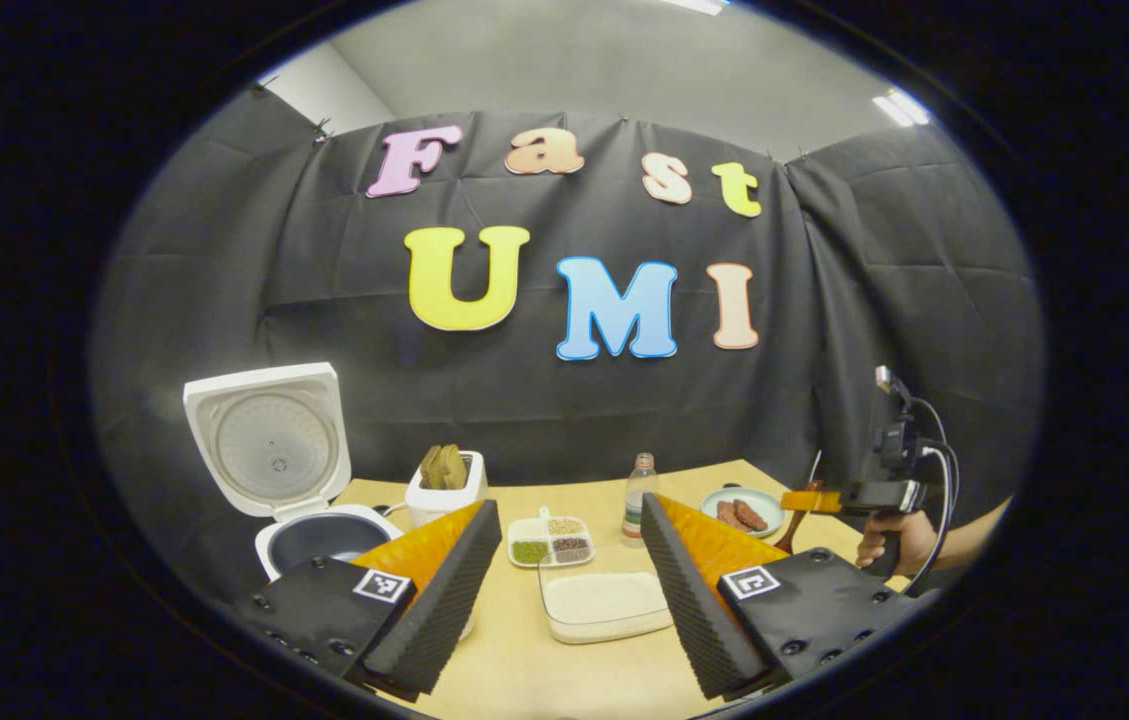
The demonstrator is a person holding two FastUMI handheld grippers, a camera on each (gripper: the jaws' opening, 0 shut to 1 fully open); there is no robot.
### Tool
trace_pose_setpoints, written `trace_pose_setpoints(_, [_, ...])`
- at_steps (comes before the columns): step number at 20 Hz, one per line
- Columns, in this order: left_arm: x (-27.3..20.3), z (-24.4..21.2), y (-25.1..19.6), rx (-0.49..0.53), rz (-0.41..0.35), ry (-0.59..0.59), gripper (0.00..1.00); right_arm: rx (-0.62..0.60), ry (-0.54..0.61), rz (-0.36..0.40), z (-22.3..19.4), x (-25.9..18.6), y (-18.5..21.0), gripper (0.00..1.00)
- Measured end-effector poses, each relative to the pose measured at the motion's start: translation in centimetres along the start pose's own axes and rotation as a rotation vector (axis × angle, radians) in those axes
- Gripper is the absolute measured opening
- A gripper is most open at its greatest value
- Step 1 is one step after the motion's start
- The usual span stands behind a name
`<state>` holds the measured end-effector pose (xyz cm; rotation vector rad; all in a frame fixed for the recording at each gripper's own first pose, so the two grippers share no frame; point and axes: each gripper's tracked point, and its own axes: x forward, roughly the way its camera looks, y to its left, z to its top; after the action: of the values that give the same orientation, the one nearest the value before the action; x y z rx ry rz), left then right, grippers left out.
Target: Close the left gripper, press the button to open the rice cooker; take a wooden spoon from the chopstick holder with the right hand, scoop a spoonful of rice and pour it into the rice cooker, then put the wooden spoon back into the chopstick holder.
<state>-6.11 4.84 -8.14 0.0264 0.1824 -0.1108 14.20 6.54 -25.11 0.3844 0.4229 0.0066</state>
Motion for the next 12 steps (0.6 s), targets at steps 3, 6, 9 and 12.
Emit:
trace_pose_setpoints(3, [-0.2,0.0,0.2,0.004,0.005,0.006,0.96,0.007,0.014,-0.005,-1.8,1.2,-0.1,0.07])
trace_pose_setpoints(6, [-0.5,-0.3,0.3,0.005,0.009,0.013,0.97,-0.016,-0.005,-0.001,-2.3,1.3,-0.3,0.07])
trace_pose_setpoints(9, [-0.4,-0.5,0.1,0.006,0.000,0.010,0.97,-0.086,-0.010,0.017,-2.1,0.1,-0.6,0.29])
trace_pose_setpoints(12, [0.4,-0.2,0.0,-0.009,-0.007,-0.006,0.96,-0.186,-0.076,-0.080,0.9,-2.2,-3.3,0.97])
